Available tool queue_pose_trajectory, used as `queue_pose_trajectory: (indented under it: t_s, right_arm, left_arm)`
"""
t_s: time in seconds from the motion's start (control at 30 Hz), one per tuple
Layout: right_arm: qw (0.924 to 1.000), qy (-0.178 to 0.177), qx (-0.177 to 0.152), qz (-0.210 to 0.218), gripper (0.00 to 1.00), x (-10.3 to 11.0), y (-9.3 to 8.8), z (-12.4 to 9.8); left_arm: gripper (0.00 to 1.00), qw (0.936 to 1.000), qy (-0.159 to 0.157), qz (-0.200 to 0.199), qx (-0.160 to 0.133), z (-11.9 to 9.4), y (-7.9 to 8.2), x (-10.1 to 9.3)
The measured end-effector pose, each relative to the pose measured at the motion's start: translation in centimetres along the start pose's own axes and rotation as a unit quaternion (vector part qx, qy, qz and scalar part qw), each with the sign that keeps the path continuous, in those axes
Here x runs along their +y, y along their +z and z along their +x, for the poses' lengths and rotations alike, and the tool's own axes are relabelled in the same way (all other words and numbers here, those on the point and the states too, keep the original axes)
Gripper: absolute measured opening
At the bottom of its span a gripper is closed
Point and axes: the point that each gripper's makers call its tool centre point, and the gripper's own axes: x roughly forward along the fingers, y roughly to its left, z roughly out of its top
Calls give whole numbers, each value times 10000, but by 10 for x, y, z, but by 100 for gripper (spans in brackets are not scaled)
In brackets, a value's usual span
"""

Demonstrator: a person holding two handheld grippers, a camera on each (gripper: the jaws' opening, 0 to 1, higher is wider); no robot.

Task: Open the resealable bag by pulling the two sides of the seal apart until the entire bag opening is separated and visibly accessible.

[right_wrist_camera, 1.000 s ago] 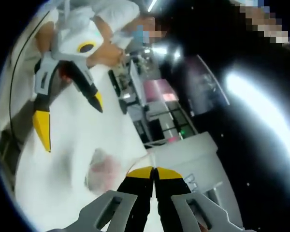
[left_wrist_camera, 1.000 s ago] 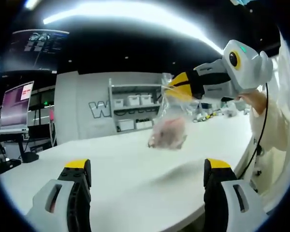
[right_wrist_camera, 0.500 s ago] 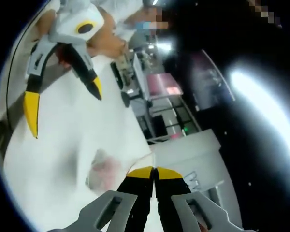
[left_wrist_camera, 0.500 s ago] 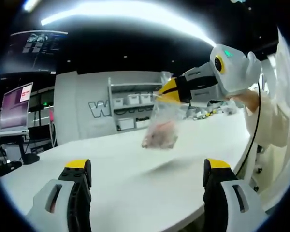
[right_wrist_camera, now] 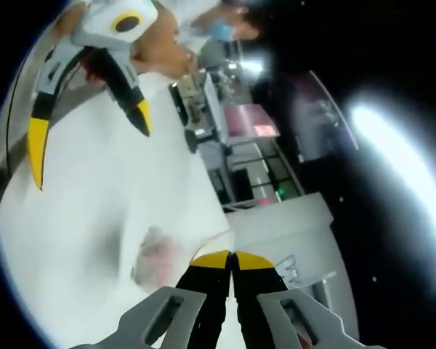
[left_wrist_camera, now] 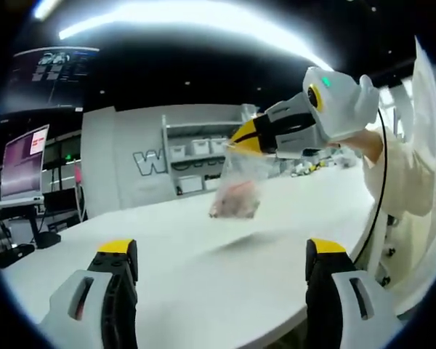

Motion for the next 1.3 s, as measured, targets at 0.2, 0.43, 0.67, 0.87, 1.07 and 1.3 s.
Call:
queue_pose_trajectory:
  t_s: [0.2,0.43,0.67,0.87,1.07,1.3]
  right_arm:
    - [10000,6,35,-77,0,-2,0,2]
    - [9999,74,58,-130,0,1,-1,8]
    - [9998,53,89,-193,0,1,-2,12]
    - [9997,23,91,-218,0,-2,-3,15]
    - [9999,-25,96,-133,0,-6,-5,19]
    - [9995,-52,167,-274,0,-13,-9,26]
  left_arm:
    - [95,10000,20,-17,-14,-1,0,1]
    - [94,10000,9,-18,-13,-2,-1,0]
    - [94,10000,40,-25,28,-2,-3,3]
    - [93,10000,30,-20,47,-2,-4,2]
    - [93,10000,36,-44,27,-2,-3,3]
    - [93,10000,21,-39,89,-1,-6,3]
